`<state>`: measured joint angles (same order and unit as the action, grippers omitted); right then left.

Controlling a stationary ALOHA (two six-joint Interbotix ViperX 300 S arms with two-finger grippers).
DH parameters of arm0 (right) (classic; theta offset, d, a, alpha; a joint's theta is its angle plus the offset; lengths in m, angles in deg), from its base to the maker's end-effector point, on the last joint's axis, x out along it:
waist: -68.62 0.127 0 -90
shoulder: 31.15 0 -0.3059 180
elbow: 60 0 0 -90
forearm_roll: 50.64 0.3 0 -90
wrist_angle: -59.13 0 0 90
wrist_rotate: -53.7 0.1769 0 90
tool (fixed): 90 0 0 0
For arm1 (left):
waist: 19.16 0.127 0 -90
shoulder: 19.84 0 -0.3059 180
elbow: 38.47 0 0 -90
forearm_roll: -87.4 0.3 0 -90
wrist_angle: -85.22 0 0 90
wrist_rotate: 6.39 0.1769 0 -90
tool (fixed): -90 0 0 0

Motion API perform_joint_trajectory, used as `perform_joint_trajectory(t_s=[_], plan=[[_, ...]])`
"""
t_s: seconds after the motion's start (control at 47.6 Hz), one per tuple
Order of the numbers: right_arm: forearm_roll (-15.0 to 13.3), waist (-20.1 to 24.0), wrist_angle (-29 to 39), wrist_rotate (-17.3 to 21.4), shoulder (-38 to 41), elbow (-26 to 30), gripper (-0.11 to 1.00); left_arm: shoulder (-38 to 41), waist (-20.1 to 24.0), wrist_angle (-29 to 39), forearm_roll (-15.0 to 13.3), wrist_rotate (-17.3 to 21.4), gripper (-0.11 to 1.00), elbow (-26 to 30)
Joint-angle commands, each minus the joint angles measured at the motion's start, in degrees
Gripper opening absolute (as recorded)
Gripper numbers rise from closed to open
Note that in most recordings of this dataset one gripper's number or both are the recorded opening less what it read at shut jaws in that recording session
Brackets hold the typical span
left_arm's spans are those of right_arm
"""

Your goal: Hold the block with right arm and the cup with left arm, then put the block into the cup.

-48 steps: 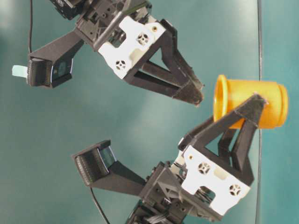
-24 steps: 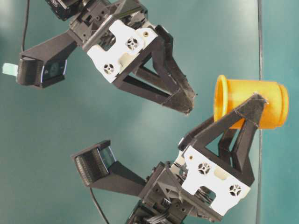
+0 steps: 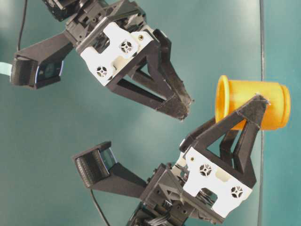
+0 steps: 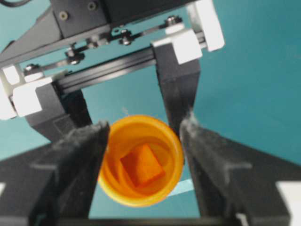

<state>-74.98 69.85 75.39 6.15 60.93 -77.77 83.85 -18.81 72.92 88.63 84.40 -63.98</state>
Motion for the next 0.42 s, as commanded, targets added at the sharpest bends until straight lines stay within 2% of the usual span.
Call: perform_joint_trajectory(t_s=[0.0,0.399], plan=[[-0.18,-0.18,-0.70,-0.09,-0.79,1.76,0.64,-1.05,0.18,-0.18,0.18,0.00,0.65,0.62],[-0.09,-0.18,-1.76,-0.09,-0.79,1.76,0.64,-1.05,0.09,-0.26,0.18,0.00,0.65,0.62]])
